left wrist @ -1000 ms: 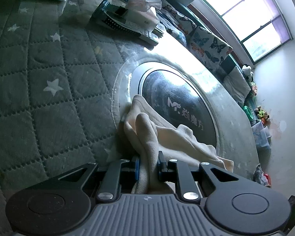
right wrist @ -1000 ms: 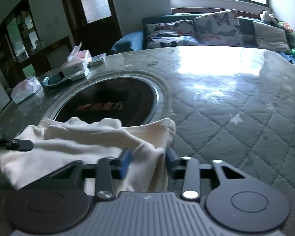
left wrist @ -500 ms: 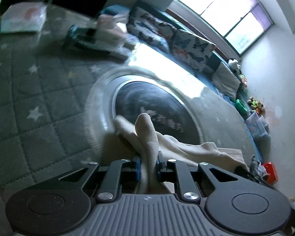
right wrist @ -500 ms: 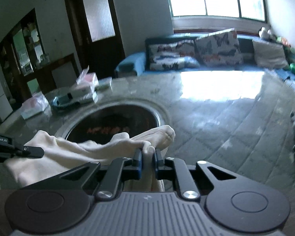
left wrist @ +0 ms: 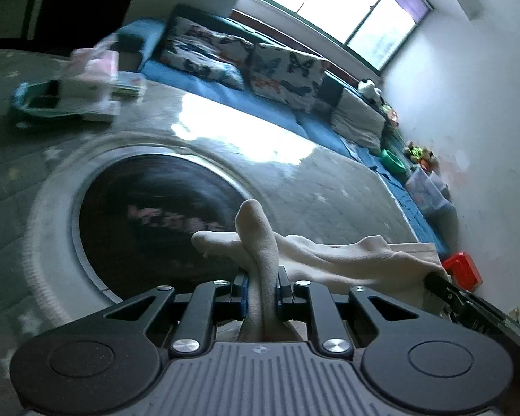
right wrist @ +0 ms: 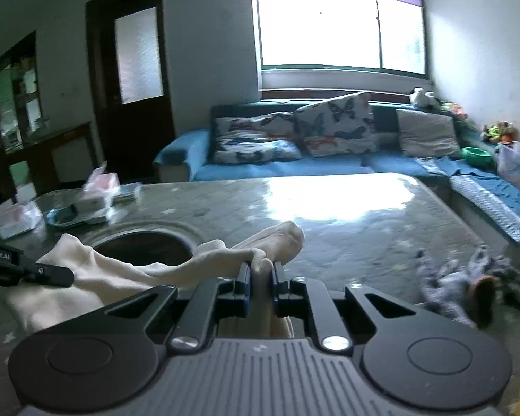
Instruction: Fold clothes
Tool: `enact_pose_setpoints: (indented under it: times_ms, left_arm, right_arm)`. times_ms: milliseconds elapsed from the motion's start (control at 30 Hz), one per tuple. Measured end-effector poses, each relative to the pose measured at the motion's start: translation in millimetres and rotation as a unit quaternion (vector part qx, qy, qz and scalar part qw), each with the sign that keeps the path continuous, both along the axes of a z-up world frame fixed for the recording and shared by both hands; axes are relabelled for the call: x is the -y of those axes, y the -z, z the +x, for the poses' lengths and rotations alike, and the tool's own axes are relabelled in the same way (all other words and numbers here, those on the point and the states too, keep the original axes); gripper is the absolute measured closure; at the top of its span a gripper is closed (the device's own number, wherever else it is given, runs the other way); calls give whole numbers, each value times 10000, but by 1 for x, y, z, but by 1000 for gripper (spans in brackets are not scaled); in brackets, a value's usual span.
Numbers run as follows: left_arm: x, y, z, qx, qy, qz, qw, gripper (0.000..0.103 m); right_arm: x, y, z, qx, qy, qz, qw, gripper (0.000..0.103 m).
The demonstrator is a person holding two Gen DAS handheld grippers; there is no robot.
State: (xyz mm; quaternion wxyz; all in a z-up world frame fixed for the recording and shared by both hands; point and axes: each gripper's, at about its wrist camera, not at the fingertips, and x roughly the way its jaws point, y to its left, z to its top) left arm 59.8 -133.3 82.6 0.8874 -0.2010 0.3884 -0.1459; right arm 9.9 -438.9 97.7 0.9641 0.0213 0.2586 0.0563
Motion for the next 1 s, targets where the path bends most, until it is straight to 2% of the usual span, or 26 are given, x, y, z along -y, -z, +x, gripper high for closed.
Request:
enact_pose_setpoints:
  times_ms: [200, 433, 633, 1000]
  left_arm:
    - [41, 7, 23, -86, 258, 94, 9996, 87]
    - [79, 26, 40, -251, 550, 272, 9978, 87]
    - [97, 38, 43, -354, 730, 510, 9954, 87]
    - [108, 47, 39, -414, 868, 899, 9913, 87]
  right_arm:
    - [33, 1, 8, -28, 351, -91, 9993, 93]
    - [65, 21, 17, -294, 727, -153, 9968, 93]
    - [81, 43, 21, -569, 932, -248, 9937, 93]
    - [85, 56, 25, -731, 991, -427, 9915, 93]
